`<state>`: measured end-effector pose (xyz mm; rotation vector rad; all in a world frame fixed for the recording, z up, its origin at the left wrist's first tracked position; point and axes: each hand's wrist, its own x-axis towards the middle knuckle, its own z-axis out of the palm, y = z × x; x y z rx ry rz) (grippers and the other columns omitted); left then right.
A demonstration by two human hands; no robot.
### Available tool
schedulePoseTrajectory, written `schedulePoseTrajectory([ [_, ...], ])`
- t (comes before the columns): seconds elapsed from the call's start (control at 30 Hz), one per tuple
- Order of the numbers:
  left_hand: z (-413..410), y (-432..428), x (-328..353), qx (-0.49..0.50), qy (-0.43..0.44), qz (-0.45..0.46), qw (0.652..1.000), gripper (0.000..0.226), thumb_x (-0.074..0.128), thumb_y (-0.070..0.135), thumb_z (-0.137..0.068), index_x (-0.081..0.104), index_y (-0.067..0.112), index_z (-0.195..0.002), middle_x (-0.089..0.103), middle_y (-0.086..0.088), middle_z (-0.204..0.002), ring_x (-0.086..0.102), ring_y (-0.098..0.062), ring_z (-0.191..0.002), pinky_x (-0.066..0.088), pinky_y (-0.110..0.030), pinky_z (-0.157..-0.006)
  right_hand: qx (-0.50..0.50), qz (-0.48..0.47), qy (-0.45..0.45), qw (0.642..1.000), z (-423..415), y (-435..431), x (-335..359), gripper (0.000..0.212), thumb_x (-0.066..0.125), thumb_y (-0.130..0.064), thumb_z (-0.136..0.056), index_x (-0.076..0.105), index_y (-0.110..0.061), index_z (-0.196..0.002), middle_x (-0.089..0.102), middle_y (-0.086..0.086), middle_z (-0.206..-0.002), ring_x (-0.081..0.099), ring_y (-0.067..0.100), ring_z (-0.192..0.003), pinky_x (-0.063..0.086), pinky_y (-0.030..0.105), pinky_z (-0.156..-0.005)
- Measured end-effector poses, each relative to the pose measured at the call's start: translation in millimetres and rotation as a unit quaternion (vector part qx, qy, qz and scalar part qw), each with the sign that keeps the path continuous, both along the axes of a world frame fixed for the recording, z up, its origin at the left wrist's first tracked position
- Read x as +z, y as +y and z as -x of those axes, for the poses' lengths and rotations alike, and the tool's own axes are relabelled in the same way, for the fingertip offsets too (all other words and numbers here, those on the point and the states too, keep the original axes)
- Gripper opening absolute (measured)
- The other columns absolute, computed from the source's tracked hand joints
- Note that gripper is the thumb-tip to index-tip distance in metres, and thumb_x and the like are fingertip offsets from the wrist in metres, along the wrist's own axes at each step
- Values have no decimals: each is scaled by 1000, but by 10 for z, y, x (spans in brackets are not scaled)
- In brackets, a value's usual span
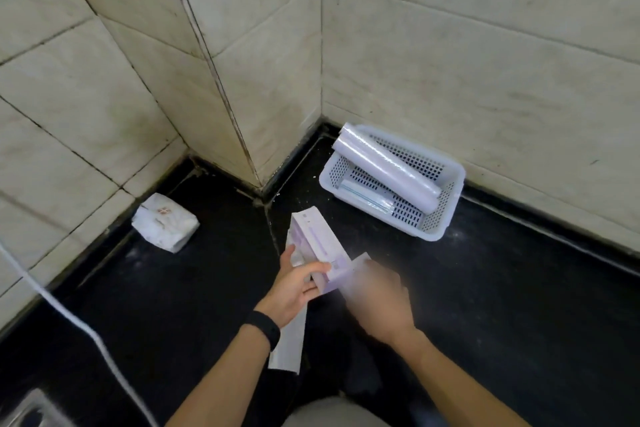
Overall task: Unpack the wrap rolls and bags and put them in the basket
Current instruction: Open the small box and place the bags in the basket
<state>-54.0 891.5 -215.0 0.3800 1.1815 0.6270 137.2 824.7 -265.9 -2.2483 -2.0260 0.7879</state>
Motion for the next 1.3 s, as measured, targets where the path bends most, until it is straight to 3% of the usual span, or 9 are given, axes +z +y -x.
schedulePoseTrajectory([
  [0.13,-163,-94,19,-11,45,-13,999,122,85,10,-71,1,41,-153,64,-7,-121,70,-26,-103,60,-39,-80,-70,-12,182,981,-145,-63,106,82,64,-66,-75,38,-39,-148,36,-15,-155,28,11,-142,31,33,-116],
  [0.4,-440,-253,80,-24,14,-14,1000,111,87,9,-68,16,40,-147,64,-13,-126,71,-31,-104,60,-42,-81,-184,-72,294,935,-175,-234,398,67,72,-76,-67,51,-50,-124,62,-31,-113,54,-17,-106,42,9,-82],
  [0.53,-400,-258,197,-45,210,-105,971,127,91,22,-64,2,37,-153,27,-7,-158,37,-27,-140,37,-40,-106,-200,-95,277,935,-247,-302,449,58,75,-61,-69,57,-44,-121,67,-25,-109,57,-14,-104,45,9,-84],
  [0.63,-277,-206,337,-194,407,-336,827,126,89,31,-61,6,40,-154,4,1,-163,8,-22,-149,18,-47,-118,-178,-103,270,941,-342,-359,518,59,74,-55,-68,58,-40,-123,67,-24,-110,60,-9,-104,49,16,-89],
  [0.77,-250,-171,479,-470,481,-548,497,113,72,48,-65,0,48,-153,-6,12,-164,-15,-14,-151,-6,-53,-119,-105,-109,248,957,-401,-417,681,57,74,-51,-71,56,-43,-124,65,-25,-115,58,-5,-106,46,14,-88],
  [0.83,-326,-164,513,-505,467,-571,449,97,68,48,-73,15,41,-154,16,13,-162,-1,-13,-152,-4,-50,-121,-70,-125,231,962,-416,-442,748,63,75,-48,-72,56,-38,-131,63,-21,-124,56,0,-110,46,20,-95],
  [1.0,-433,-240,527,-482,409,-538,558,58,66,43,-83,45,38,-136,58,12,-127,52,-12,-116,47,-33,-94,-79,-122,303,942,-493,-569,855,69,78,-52,-74,52,-41,-137,41,-29,-144,39,-11,-132,32,9,-106],
  [1.13,-439,-376,441,-458,404,-560,561,58,68,41,-84,45,37,-136,56,13,-129,49,-9,-118,50,-29,-88,-228,-89,412,878,-508,-639,876,59,76,-64,-70,55,-43,-122,55,-24,-130,60,-3,-114,51,22,-95],
  [1.3,-499,-470,378,-437,405,-570,566,59,69,42,-83,43,36,-137,57,12,-128,48,-8,-118,51,-25,-86,-290,-103,384,871,-463,-697,873,36,78,-54,-70,52,-37,-89,69,-21,-96,69,-1,-85,56,18,-65],
])
